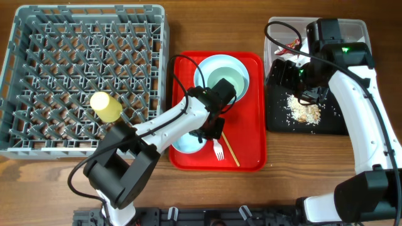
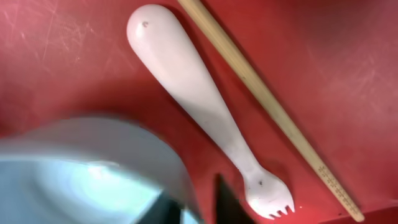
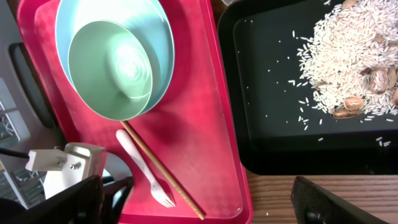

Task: Sort waste into correct bins and load items into the dishwasher rack
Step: 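Reach left gripper to the light-blue bowl on the tray, then lift the light-blue bowl with left gripper and set it in the rack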

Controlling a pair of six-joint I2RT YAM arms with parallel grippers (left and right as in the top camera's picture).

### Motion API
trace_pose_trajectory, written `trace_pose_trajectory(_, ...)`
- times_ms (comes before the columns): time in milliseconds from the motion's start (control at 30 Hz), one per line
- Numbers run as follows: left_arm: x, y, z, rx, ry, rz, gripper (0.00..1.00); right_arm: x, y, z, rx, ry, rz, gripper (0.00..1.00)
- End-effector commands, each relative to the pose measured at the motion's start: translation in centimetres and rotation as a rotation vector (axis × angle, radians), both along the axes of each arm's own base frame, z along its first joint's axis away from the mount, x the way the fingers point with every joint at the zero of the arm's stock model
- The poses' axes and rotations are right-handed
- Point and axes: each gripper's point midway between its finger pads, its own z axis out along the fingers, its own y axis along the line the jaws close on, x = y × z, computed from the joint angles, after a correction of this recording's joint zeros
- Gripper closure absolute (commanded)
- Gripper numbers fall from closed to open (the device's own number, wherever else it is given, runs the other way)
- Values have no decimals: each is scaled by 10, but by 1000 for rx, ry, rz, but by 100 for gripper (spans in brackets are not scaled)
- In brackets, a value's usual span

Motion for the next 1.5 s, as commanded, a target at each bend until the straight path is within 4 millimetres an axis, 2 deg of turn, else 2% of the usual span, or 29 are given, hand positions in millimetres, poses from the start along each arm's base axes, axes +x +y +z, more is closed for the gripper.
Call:
trace_pose_trajectory(0,2,-7,5,-22,-6,-9,96,0,-4,-4,-15,17,-16,3)
trace_pose_trajectory(67,5,-10,13,-38,-15,-9,96,0,-4,-4,-16,17,-16,3)
trace_pose_trajectory(167,11,-16,36,-69,-50,-9,96,0,-4,-4,-15,18,-16,3)
trace_pose_trajectory(300,22,-25,81,-135,-125,-45,96,0,-4,-4,-15,17,-15,3)
trace_pose_trajectory(400,34,-25,117,-184,-198,-92,96,0,-4,-4,-17,14,-5,3)
trace_pose_trajectory(533,61,-2,166,-232,-301,-67,96,-1,-4,-5,-19,13,6,4)
trace_pose_trajectory(700,102,57,206,-280,-417,46,96,0,-4,-4,-20,12,7,4)
trace_pose_trajectory(867,116,90,225,-533,-399,-24,96,0,-4,-4,-19,11,7,4)
trace_pose_trajectory(1000,128,124,241,-711,-435,-29,96,0,-4,-4,-19,12,7,4)
trace_pose_trajectory(1133,139,158,248,-832,-488,-26,96,0,-4,-4,-19,12,7,4)
trace_pose_trajectory(1333,156,189,240,-999,-518,-18,96,0,-4,-4,-19,12,7,4)
trace_pose_trajectory(1467,174,204,222,-1107,-515,19,96,0,-4,-4,-19,12,7,4)
